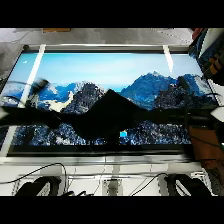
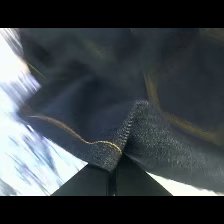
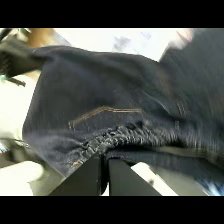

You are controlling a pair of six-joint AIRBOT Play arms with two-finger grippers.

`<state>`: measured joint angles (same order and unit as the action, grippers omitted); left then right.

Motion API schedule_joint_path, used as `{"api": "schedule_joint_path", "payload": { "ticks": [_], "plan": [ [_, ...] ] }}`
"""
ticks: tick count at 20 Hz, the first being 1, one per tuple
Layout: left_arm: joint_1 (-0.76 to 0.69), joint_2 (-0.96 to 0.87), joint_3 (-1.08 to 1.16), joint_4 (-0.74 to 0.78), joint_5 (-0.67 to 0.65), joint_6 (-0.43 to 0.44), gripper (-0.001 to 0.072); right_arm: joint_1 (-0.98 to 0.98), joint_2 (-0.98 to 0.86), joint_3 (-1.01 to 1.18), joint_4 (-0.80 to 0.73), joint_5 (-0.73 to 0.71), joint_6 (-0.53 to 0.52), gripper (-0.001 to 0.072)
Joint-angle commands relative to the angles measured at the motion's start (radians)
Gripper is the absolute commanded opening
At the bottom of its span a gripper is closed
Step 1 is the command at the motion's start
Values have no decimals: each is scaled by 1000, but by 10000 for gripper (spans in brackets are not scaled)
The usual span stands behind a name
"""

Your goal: Fold the clothes and pants, and hang the long-sleeved shirts on hangers.

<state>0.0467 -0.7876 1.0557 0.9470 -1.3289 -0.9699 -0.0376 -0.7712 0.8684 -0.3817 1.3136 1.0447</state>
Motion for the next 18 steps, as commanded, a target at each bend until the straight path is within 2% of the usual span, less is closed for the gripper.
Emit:
{"api": "schedule_joint_path", "payload": {
  "ticks": [1, 3, 5, 7, 9, 11, 13, 14, 16, 18],
  "plan": [
    [62, 164, 178, -28, 206, 3, 11, 1, 168, 84, 216, -10, 117, 29],
    [62, 270, 180, -28, 396, 2, 11, 1, 246, 113, 285, -82, 175, 29],
    [62, 345, 180, -29, 529, 2, 10, 1, 320, 118, 264, -201, 257, 28],
    [62, 377, 180, -29, 592, 2, 10, 1, 364, 118, 197, -291, 351, 28],
    [61, 346, 165, -39, 578, 2, 10, 1, 357, 116, 51, -333, 444, 29],
    [61, 263, 117, -77, 515, 2, 10, 1, 308, 79, -94, -343, 518, 29],
    [50, 131, 33, -194, 461, 2, 10, 9, 225, -6, -125, -376, 518, 28],
    [19, 49, -17, -251, 467, 12, 9, 33, 176, -55, -131, -427, 515, 29],
    [-89, -127, -76, -286, 531, 84, 9, 110, 57, -134, -166, -586, 506, 29],
    [-184, -294, -72, -300, 625, 92, 9, 172, -77, -142, -232, -732, 483, 29]
  ]
}}
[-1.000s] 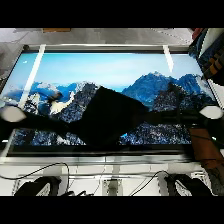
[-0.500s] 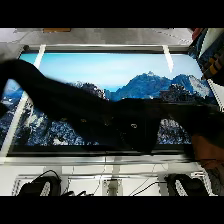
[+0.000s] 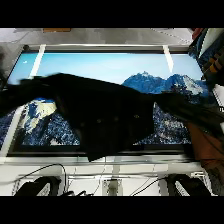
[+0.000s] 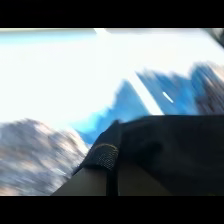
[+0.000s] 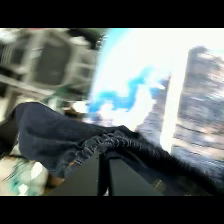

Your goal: Fold the clothes and pants, and hang the long-sleeved shirts on hangers.

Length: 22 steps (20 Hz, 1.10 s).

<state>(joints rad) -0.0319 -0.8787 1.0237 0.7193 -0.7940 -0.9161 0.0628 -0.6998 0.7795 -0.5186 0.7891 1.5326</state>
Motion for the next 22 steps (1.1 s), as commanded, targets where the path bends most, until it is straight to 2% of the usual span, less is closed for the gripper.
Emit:
{"api": "schedule_joint_path", "payload": {
  "ticks": [1, 3, 5, 7, 10, 11, 12, 16, 18, 19, 20, 21, 22],
  "plan": [
    [-138, -261, -30, -92, 121, 38, 9, 78, -209, -41, -97, -245, -26, 29],
    [-162, -312, -11, -93, 116, 29, 9, 56, -285, -6, -155, -249, -27, 29],
    [-156, -308, -11, -89, 19, -27, 9, 4, -300, 21, -295, -166, -27, 29],
    [-146, -306, -12, -29, -195, -80, 9, -65, -298, 43, -420, 38, -27, 29],
    [-158, -311, -23, 143, -450, -237, 9, -118, -298, 44, -583, 387, -43, 29],
    [-172, -314, -48, 142, -476, -309, 9, -117, -299, 39, -642, 458, -60, 29],
    [-196, -315, -79, 142, -479, -330, 9, -116, -300, 24, -662, 492, -62, 29],
    [-300, -337, -205, 141, -460, -369, 10, -116, -301, -54, -671, 511, -98, 29],
    [-337, -349, -235, 141, -407, -370, 25, -116, -300, -71, -681, 454, -127, 55],
    [-348, -354, -236, 140, -378, -367, 180, -116, -300, -69, -684, 395, -140, 313],
    [-351, -356, -236, 134, -354, -367, 461, -116, -299, -64, -687, 348, -140, 563],
    [-351, -356, -236, 116, -336, -367, 673, -117, -301, -51, -701, 294, -139, 649],
    [-345, -356, -236, 98, -325, -367, 675, -119, -301, -32, -731, 260, -135, 649]
  ]
}}
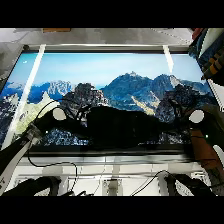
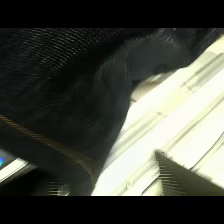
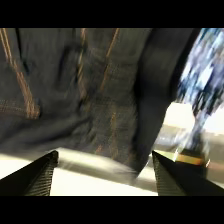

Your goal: Fold the clothes and pants, and hang the long-sleeved shirts on hangers.

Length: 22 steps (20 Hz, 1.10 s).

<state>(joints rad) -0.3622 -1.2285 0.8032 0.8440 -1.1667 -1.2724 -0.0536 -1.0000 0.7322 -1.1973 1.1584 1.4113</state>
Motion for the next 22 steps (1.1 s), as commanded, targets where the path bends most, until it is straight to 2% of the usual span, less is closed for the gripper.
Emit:
{"api": "schedule_joint_path", "payload": {
  "ticks": [1, 4, 5, 8, 9, 11, 12, 15, 19, 22],
  "plan": [
    [-11, -6, -15, -43, 50, -10, 675, -15, -3, 41, -88, -130, 1, 648],
    [-9, -6, -15, -44, 49, -11, 675, -123, -75, 129, -95, -69, 13, 645],
    [-9, -6, -15, -44, 49, -11, 674, -170, -123, 161, -64, 0, -31, 645],
    [-9, -6, -15, -44, 49, -11, 674, -278, -283, 213, 132, 276, -267, 646],
    [-9, -6, -15, -44, 49, -11, 674, -293, -323, 210, 190, 303, -311, 646],
    [-9, -6, -15, -44, 49, -11, 672, -290, -380, 208, 271, 253, -380, 649],
    [-9, -6, -15, -44, 49, -11, 658, -280, -398, 208, 305, 192, -384, 712],
    [-9, -6, -16, -44, 50, -11, 658, -222, -434, 208, 303, 22, -346, 714],
    [-9, -6, -16, -44, 50, -11, 657, -121, -542, 208, 305, 71, -338, 709],
    [-10, -7, -16, -43, 51, -10, 658, -9, -594, 208, 320, 73, -377, 633]
  ]
}}
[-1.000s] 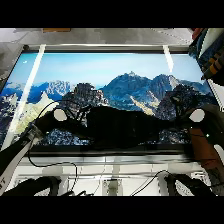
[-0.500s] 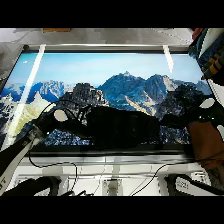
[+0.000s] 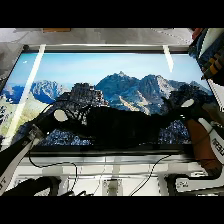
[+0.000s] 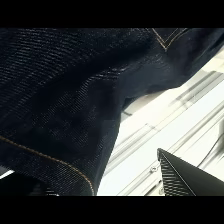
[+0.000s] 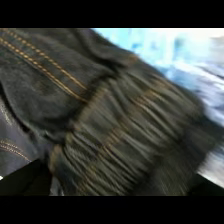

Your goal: Fold the clothes and pants, and hang the long-sleeved shirts on hangers.

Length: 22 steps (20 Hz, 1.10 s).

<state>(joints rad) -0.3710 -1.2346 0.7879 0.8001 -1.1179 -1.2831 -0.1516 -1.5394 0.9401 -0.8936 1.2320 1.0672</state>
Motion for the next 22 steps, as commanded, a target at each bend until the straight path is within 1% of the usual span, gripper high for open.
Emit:
{"api": "schedule_joint_path", "payload": {
  "ticks": [1, 2, 3, 4, 6, 8, 11, 14, 16, 18, 19, 20, 22],
  "plan": [
    [-1, -2, 0, 2, 7, 0, 657, 132, -55, 0, 29, -16, -64, 579],
    [-1, -3, 0, 5, 14, 1, 657, 172, -55, 3, 39, -38, -85, 471],
    [-1, -5, 0, 8, 22, 1, 658, 208, -54, 8, 45, -71, -93, 288],
    [0, -5, 0, 15, 30, 3, 658, 241, -54, 18, 44, -105, -93, 38],
    [2, -5, 0, 15, 34, 13, 659, 273, -54, 61, 44, -121, -84, 30],
    [19, -3, 1, 15, 12, 35, 659, 267, -44, 126, 28, -117, -8, 29],
    [97, -2, 39, 16, -116, 92, 660, 240, 14, 236, -110, -118, 111, 28],
    [220, 6, 92, 15, -231, 105, 659, 185, 111, 342, -271, -110, 198, 28],
    [298, 19, 112, 14, -267, 105, 658, 128, 188, 406, -341, -97, 228, 28],
    [362, 37, 116, 8, -267, 105, 657, 50, 270, 463, -399, -77, 235, 29],
    [385, 45, 116, 3, -267, 105, 657, 0, 313, 486, -449, -65, 257, 29],
    [404, 55, 116, 0, -267, 105, 657, -51, 352, 499, -510, -53, 309, 28],
    [422, 68, 116, -1, -267, 105, 657, -181, 425, 507, -622, 6, 471, 28]
  ]
}}
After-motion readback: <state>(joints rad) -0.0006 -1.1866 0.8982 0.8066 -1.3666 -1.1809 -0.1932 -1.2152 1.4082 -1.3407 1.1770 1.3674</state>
